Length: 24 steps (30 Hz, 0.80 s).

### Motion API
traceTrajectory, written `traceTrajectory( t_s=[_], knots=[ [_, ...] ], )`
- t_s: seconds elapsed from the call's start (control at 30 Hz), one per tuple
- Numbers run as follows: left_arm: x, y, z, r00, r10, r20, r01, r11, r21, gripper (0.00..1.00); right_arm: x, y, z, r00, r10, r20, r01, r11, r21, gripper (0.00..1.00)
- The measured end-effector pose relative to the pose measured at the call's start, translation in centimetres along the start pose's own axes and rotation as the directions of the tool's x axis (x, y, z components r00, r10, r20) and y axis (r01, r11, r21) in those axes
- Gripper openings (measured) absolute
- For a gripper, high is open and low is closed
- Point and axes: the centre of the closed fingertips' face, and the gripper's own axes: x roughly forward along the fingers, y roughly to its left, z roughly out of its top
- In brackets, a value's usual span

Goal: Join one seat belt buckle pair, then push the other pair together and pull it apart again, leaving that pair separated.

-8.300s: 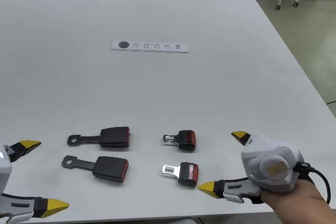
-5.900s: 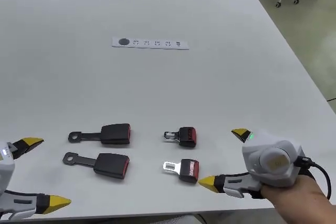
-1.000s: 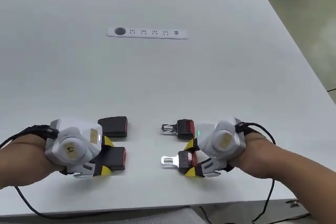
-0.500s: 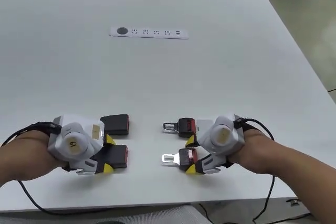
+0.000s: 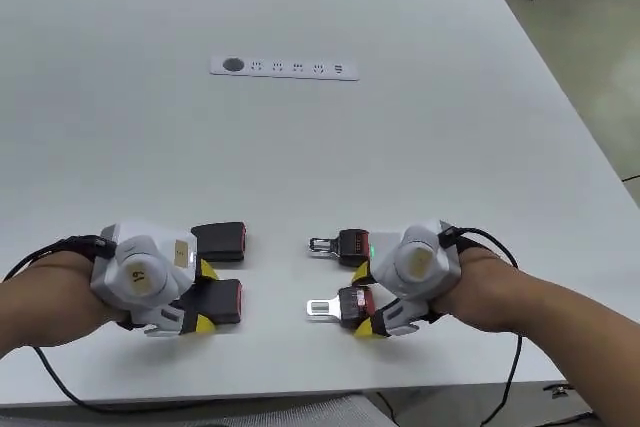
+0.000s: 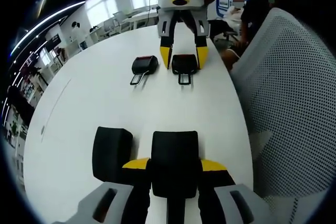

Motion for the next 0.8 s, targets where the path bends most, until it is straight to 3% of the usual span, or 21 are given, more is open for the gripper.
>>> traceTrajectory(
  t_s=[0.27, 0.37, 0.8],
  knots=[
    [-0.1, -0.1, 0.1, 1.0, 0.0, -0.005, 0.0, 1.0, 0.0, 0.35, 0.3, -0.1, 0.1, 0.9999, -0.004, -0.016, 0.003, 1.0, -0.005, 0.33],
    [-0.1, -0.1, 0.1, 1.0, 0.002, -0.007, -0.002, 1.0, -0.002, 0.35, 0.5, -0.5, 0.2, 0.9997, -0.015, -0.017, 0.016, 1.0, 0.027, 0.33],
    [0.0, 0.0, -0.1, 0.9999, -0.003, -0.013, 0.003, 1.0, 0.003, 0.35, 1.3, -0.3, 2.3, 0.9995, -0.028, -0.013, 0.028, 1.0, -0.001, 0.33]
  ],
)
